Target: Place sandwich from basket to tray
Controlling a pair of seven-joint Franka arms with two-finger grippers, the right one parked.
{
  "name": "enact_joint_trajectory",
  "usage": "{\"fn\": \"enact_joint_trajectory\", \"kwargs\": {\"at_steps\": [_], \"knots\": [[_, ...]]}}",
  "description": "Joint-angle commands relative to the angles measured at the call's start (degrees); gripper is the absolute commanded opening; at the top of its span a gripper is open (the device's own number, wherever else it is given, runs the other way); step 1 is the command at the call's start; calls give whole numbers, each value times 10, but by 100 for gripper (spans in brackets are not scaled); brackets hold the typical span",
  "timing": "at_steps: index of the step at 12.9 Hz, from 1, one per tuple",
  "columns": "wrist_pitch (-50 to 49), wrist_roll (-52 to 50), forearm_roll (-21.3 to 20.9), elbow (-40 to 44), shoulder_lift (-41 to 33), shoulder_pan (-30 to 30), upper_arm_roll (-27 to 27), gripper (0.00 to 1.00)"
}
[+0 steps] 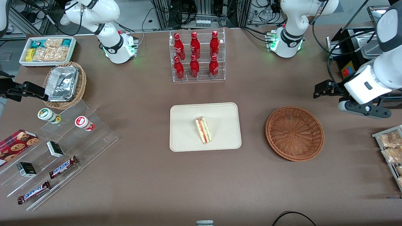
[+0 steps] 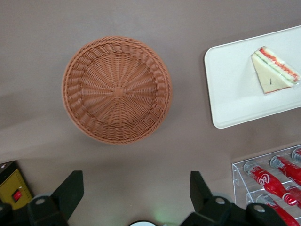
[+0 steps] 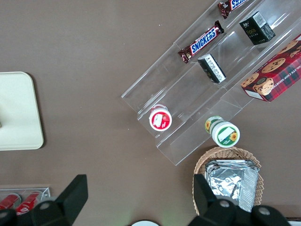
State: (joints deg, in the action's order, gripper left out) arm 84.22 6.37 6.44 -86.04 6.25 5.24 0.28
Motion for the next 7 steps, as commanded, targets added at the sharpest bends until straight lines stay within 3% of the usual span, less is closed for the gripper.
{"fn": "enact_joint_trajectory", "kwargs": {"at_steps": [1,7], "knots": [[-12,7,-18,-18,-31,-69,-63,100],[-41,6,-51,-19,-58,-108,-87,100]]}}
